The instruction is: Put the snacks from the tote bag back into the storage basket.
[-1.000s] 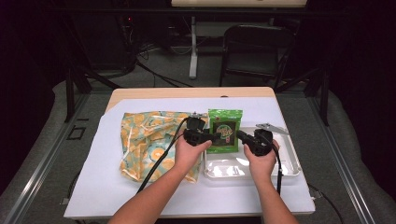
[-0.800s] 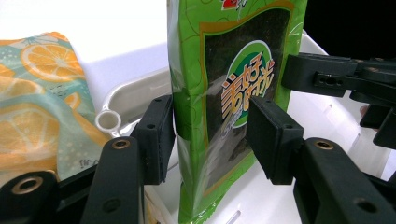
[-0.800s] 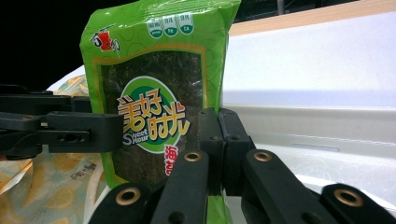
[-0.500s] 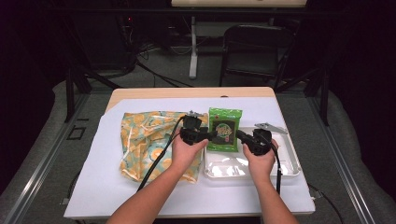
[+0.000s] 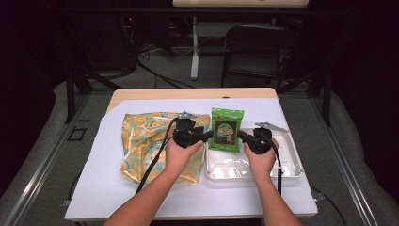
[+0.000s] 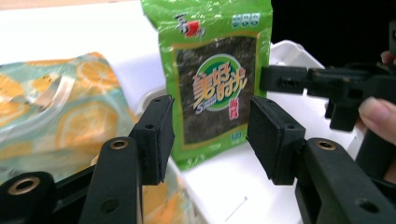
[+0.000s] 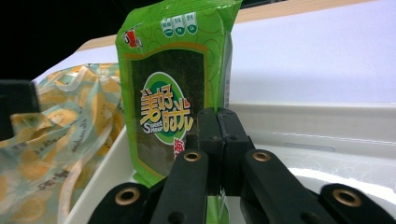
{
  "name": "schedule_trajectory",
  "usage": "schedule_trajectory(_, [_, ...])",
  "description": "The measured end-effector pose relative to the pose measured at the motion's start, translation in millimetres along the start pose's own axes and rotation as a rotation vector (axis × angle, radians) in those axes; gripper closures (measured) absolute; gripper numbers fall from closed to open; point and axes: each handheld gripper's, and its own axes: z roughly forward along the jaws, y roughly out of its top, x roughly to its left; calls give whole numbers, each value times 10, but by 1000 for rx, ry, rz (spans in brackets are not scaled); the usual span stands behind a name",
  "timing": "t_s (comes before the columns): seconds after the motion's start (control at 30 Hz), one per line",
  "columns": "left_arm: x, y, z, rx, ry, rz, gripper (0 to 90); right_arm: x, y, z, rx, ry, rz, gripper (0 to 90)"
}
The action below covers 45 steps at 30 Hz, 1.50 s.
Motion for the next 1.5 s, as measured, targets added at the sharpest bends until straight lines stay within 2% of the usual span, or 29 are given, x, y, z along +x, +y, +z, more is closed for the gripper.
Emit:
schedule_trajectory(0.2, [59, -73, -156, -28, -1, -16, 507, -78, 31, 63, 6, 4, 54, 896])
schedule_trajectory(0.33, [130, -128, -302, -43, 10, -11, 508, -127, 58, 115, 25, 6, 65, 896])
schedule_trajectory(0.47, [259, -201, -488, -65, 28, -42, 507, -135, 84, 130, 28, 0, 60, 896])
schedule_trajectory(0.77, [415, -350, -763, -101, 58, -65, 507, -175, 108, 184, 33, -7, 82, 896])
schedule_trajectory(0.97, [564, -528, -952, -117, 71, -72, 507, -195, 122, 235, 33, -9, 98, 896])
schedule_trajectory(1.07, [666, -640, -1061, -136, 77, -105, 507, -216, 133, 271, 38, -11, 107, 896])
schedule_trajectory(1.2, [730, -714, -1146, -153, 81, -117, 507, -224, 138, 323, 32, -10, 125, 896])
schedule_trajectory(1.3, [792, -772, -1215, -160, 115, -112, 507, -222, 143, 342, 32, -12, 126, 895])
schedule_trajectory(1.33, [834, -788, -1261, -169, 118, -128, 507, -211, 148, 363, 30, -16, 130, 895])
schedule_trajectory(1.5, [888, -823, -1324, -180, 122, -144, 507, -200, 152, 386, 38, -12, 120, 889])
